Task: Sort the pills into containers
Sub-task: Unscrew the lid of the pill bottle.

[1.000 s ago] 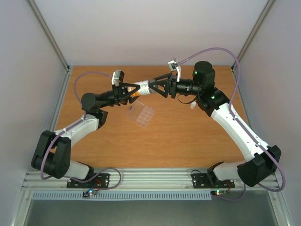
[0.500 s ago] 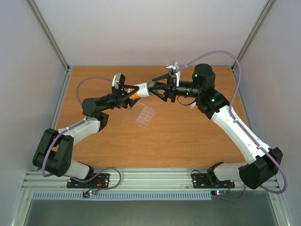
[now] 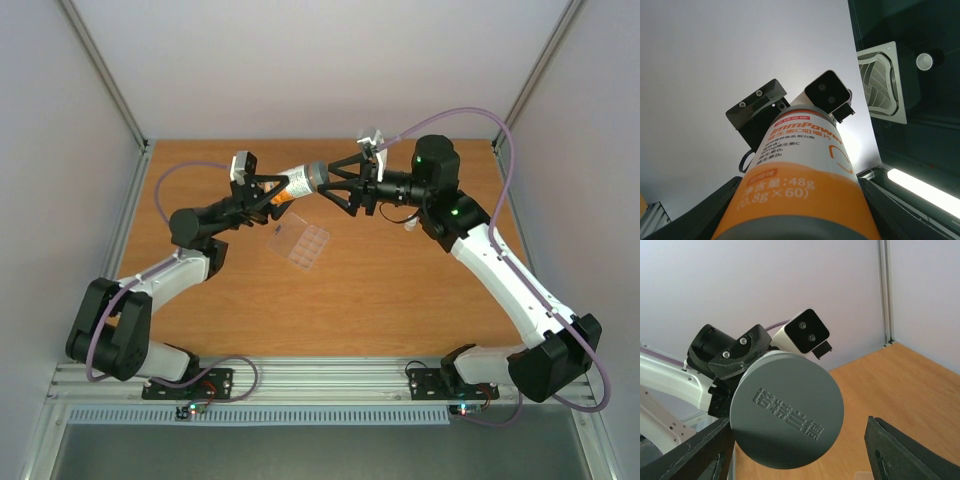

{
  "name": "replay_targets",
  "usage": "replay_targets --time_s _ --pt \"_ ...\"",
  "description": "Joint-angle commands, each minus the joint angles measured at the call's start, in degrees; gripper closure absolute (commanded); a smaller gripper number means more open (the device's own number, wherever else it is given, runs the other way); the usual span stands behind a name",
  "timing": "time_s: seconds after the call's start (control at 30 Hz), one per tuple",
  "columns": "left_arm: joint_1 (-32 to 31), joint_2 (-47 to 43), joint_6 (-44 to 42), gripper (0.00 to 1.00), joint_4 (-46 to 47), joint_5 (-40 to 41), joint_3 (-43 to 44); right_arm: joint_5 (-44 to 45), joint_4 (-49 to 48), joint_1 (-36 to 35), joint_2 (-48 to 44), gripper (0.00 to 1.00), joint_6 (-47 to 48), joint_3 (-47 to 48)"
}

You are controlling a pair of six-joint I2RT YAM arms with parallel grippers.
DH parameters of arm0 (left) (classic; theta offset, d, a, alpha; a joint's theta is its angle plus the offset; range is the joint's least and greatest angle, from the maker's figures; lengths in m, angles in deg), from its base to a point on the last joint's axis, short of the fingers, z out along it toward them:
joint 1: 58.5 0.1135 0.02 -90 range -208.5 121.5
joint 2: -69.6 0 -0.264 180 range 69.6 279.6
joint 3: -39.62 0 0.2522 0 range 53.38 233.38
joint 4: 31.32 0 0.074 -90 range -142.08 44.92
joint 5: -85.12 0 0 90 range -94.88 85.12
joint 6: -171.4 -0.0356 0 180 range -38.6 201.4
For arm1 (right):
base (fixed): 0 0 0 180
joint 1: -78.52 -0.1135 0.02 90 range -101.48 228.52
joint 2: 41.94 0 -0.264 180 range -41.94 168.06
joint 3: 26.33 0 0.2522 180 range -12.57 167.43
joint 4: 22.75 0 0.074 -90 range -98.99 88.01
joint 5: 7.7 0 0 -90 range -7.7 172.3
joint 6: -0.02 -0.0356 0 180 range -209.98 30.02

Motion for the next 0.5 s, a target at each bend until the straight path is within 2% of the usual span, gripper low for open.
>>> replay_targets --time_s 0.0,0.07,0.13,0.3,0.37,0.47 --pt "-0.01 -1.37 -2.17 0.95 2.99 1.64 1.24 0.01 -0.88 0.26 -0.46 0.24 -1.29 0.64" --pt "0.04 -1.43 -2.48 0.95 2.7 1.5 1.33 0.26 -0.91 0.4 -0.54 0.19 -2.1 0.69" --pt "0.04 -1.5 -2.95 0.95 2.16 1.33 1.58 -0.37 -2.22 0.85 -0.64 0.18 -5.12 0.29" --pt "0.04 -1.5 -4.66 0.95 0.25 0.73 2.33 -1.49 -5.6 2.24 -1.54 0.17 -16.24 -0.13" --pt "0.04 -1.45 -5.39 0.95 -0.42 0.45 2.76 -2.0 -6.59 2.85 -1.75 0.13 -21.03 -0.1" --pt "0.03 -1.49 -6.78 0.95 -1.86 -0.19 3.54 -1.92 -4.53 3.69 -0.67 0.13 -28.15 1.52"
